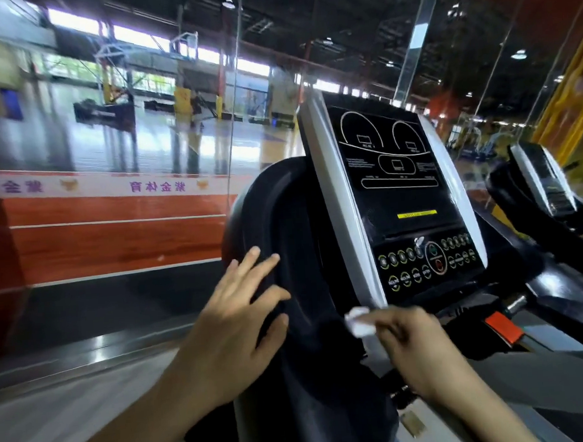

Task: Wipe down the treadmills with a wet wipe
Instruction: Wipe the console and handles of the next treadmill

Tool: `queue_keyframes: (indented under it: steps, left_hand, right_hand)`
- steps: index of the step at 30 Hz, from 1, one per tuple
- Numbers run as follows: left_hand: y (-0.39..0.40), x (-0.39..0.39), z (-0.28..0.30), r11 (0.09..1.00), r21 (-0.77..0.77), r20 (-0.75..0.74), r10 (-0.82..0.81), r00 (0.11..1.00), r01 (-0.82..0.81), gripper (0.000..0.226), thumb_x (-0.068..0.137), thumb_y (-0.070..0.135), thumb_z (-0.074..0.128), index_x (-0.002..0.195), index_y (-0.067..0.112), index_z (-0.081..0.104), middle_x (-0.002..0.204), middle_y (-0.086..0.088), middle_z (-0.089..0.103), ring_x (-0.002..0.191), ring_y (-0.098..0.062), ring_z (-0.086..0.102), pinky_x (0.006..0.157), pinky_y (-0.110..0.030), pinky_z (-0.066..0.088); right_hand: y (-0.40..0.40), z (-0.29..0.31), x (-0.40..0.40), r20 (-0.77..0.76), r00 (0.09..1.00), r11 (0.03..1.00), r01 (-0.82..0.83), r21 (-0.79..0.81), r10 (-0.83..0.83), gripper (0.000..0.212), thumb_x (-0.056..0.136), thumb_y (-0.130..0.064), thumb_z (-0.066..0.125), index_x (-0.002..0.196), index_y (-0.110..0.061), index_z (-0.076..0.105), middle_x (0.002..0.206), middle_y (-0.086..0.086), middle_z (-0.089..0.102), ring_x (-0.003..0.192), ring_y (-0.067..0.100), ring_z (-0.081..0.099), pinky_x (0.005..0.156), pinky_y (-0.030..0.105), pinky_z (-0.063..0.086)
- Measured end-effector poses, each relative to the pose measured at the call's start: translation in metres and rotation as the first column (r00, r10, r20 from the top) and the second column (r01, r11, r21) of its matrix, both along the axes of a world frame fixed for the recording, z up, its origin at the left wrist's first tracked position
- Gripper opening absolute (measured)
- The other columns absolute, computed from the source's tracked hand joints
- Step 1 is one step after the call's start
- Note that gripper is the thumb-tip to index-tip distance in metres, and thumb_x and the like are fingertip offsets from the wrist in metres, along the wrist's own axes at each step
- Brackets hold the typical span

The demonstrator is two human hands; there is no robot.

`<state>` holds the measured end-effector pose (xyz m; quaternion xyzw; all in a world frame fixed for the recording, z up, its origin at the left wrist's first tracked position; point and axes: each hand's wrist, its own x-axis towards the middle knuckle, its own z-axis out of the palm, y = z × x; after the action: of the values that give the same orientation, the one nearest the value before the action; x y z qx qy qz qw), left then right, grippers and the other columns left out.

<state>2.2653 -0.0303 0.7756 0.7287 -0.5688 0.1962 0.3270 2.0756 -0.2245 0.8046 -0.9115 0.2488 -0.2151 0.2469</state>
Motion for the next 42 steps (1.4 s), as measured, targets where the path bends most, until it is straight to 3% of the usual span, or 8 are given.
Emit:
queue_keyframes:
  steps: [6,10,15,20,26,33,38,42]
  left_hand:
    - [0.003,0.004,-0.001,0.998,0.047,0.045,0.042,0.998,-0.044,0.037,0.103,0.046,0.035,0.12,0.029,0.064,0.161,0.003,0.036,0.157,-0.013,0.0,0.127,-0.041,0.012]
    - [-0.001,0.011,-0.003,0.999,0.035,0.098,0.012,0.995,-0.015,0.034,0.1,0.045,0.041,0.117,0.029,0.065,0.153,-0.003,0.046,0.156,-0.022,0.016,0.126,-0.044,0.017]
    - [-0.002,0.031,-0.007,0.998,0.004,0.239,-0.067,0.969,0.068,0.035,0.095,0.052,0.049,0.115,0.031,0.068,0.146,-0.005,0.054,0.15,-0.028,0.032,0.118,-0.05,0.027]
    - [-0.006,0.072,-0.005,0.957,-0.068,0.3,-0.251,0.92,0.283,0.04,0.088,0.044,0.058,0.124,0.031,0.07,0.146,-0.003,0.057,0.143,-0.023,0.044,0.117,-0.04,0.029]
    - [-0.009,0.117,0.006,0.942,-0.12,0.132,-0.297,0.946,0.313,0.061,0.097,0.036,0.051,0.155,0.019,0.042,0.167,-0.007,0.023,0.155,-0.024,0.023,0.122,-0.042,0.026]
    - [-0.017,0.105,0.002,0.931,-0.126,-0.014,-0.346,0.938,0.341,0.065,0.102,0.034,0.039,0.162,0.015,0.021,0.172,-0.003,0.005,0.158,-0.023,0.006,0.122,-0.046,0.014]
    - [-0.022,0.089,0.001,0.928,-0.222,-0.159,-0.338,0.928,0.3,0.066,0.103,0.037,0.038,0.162,0.015,0.019,0.171,0.005,0.008,0.158,-0.019,0.007,0.124,-0.042,0.014]
    - [-0.039,0.071,0.002,0.927,-0.333,-0.323,-0.284,0.903,0.173,0.066,0.103,0.043,0.033,0.162,0.018,0.014,0.171,0.013,0.005,0.157,-0.01,0.003,0.125,-0.031,0.008]
  right_hand:
    - [0.0,0.061,0.081,0.278,0.961,0.986,0.032,-0.161,0.014,0.04,0.091,0.004,0.054,0.103,-0.026,0.079,0.092,-0.029,0.071,0.079,-0.002,0.063,0.073,-0.002,0.04]
    - [0.014,0.04,0.126,0.11,0.992,0.974,-0.028,-0.225,0.054,0.044,0.089,0.004,0.053,0.117,-0.023,0.075,0.12,0.0,0.073,0.111,0.013,0.065,0.095,0.004,0.037]
    - [0.01,0.035,0.149,0.29,0.957,0.987,0.071,-0.142,-0.027,0.049,0.086,0.011,0.049,0.116,-0.018,0.076,0.118,-0.002,0.073,0.109,0.007,0.067,0.105,0.018,0.045]
    - [-0.001,0.06,0.191,0.391,0.908,0.974,0.204,-0.1,-0.15,0.049,0.087,0.012,0.047,0.119,-0.014,0.074,0.112,-0.01,0.071,0.11,-0.002,0.063,0.096,0.004,0.04]
    - [0.008,-0.003,0.204,0.256,0.967,0.984,-0.056,0.167,0.012,0.043,0.105,-0.014,0.047,0.146,-0.025,0.05,0.143,-0.005,0.059,0.136,0.012,0.05,0.117,0.036,0.037]
    - [-0.009,-0.009,0.212,0.31,0.95,0.987,-0.073,0.14,0.027,0.052,0.107,-0.008,0.039,0.156,-0.015,0.025,0.16,-0.003,0.028,0.15,0.009,0.023,0.124,0.027,0.017]
    - [-0.035,0.034,0.242,0.539,0.822,0.91,-0.063,0.41,-0.186,0.048,0.109,-0.019,0.037,0.156,-0.019,0.032,0.158,-0.002,0.039,0.141,0.002,0.035,0.121,0.022,0.022]
    - [0.0,0.023,0.229,0.587,0.808,0.911,-0.198,0.361,-0.057,0.047,0.108,-0.007,0.035,0.155,-0.011,0.032,0.154,-0.014,0.029,0.126,-0.029,0.028,0.108,0.001,0.019]
